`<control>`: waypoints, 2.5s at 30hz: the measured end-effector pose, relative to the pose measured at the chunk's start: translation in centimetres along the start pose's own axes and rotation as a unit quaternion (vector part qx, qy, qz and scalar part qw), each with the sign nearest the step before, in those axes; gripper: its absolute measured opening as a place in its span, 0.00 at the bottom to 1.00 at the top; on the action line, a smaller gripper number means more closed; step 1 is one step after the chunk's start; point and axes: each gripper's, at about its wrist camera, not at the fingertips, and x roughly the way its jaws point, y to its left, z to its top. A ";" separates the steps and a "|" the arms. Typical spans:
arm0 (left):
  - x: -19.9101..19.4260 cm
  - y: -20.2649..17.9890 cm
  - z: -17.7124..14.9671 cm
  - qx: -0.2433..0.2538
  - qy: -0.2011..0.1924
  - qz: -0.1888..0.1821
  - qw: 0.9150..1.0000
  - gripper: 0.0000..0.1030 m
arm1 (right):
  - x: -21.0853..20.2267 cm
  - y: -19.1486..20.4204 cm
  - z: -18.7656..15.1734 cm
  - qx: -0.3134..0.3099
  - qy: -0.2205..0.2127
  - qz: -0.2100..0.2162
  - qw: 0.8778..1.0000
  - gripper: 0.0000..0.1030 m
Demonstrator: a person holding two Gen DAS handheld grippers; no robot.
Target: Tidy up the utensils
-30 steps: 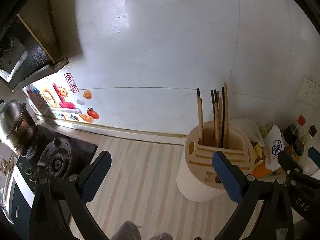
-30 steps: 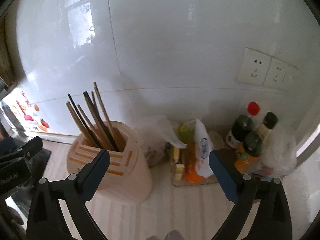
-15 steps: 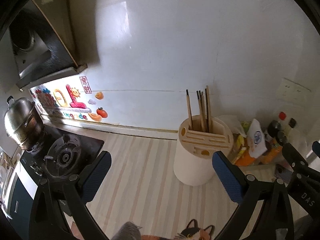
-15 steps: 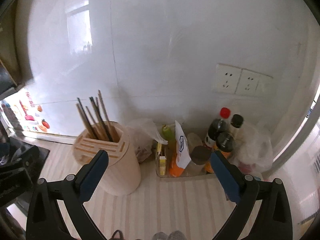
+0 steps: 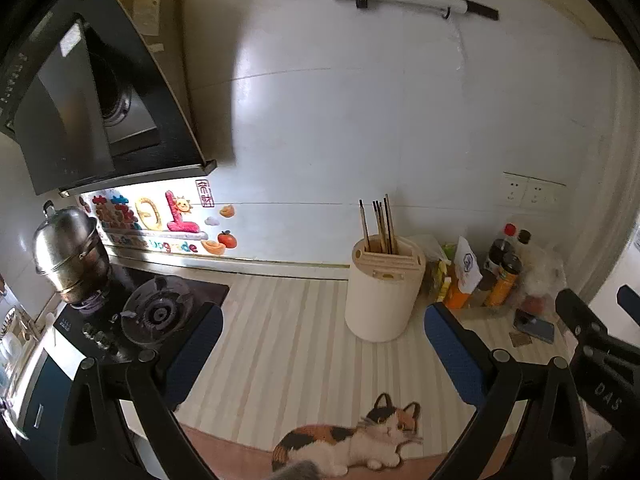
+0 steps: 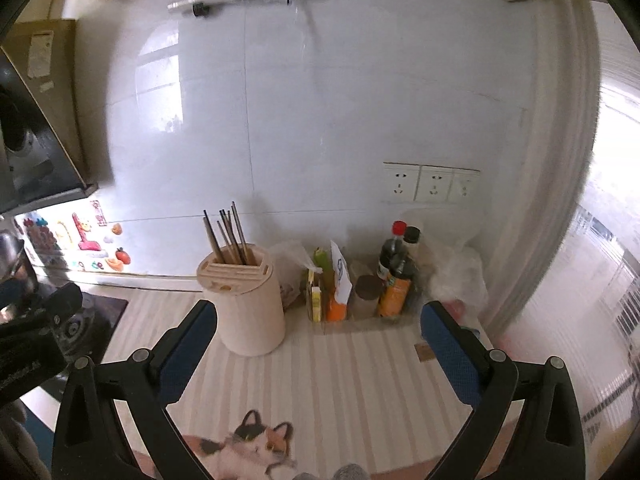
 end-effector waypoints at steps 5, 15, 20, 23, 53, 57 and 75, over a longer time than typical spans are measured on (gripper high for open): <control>-2.3 0.8 -0.9 0.004 -0.005 0.001 1.000 1.00 | -4.3 0.1 -0.9 0.007 -0.013 -0.001 1.000 1.00; -3.4 1.4 -1.6 -0.001 -0.001 0.013 1.000 1.00 | -8.3 0.3 -1.7 0.008 -0.032 -0.014 0.999 1.00; -3.1 1.4 -1.7 -0.001 0.012 0.018 1.000 1.00 | -8.2 0.5 -1.8 0.000 -0.022 -0.016 1.000 1.00; -3.1 1.4 -1.8 -0.002 0.016 0.016 1.000 1.00 | -8.0 0.8 -1.8 -0.004 -0.015 -0.010 1.000 1.00; -3.6 0.9 -1.6 -0.004 0.014 0.017 1.000 1.00 | -8.3 0.9 -1.6 -0.008 -0.018 -0.011 1.000 1.00; -4.3 0.8 -1.6 -0.004 0.011 0.013 1.000 1.00 | -8.6 1.0 -1.6 -0.009 -0.019 -0.009 1.000 1.00; -4.7 0.6 -1.3 -0.003 0.005 0.013 1.000 1.00 | -9.2 1.0 -1.3 -0.016 -0.021 -0.004 1.000 1.00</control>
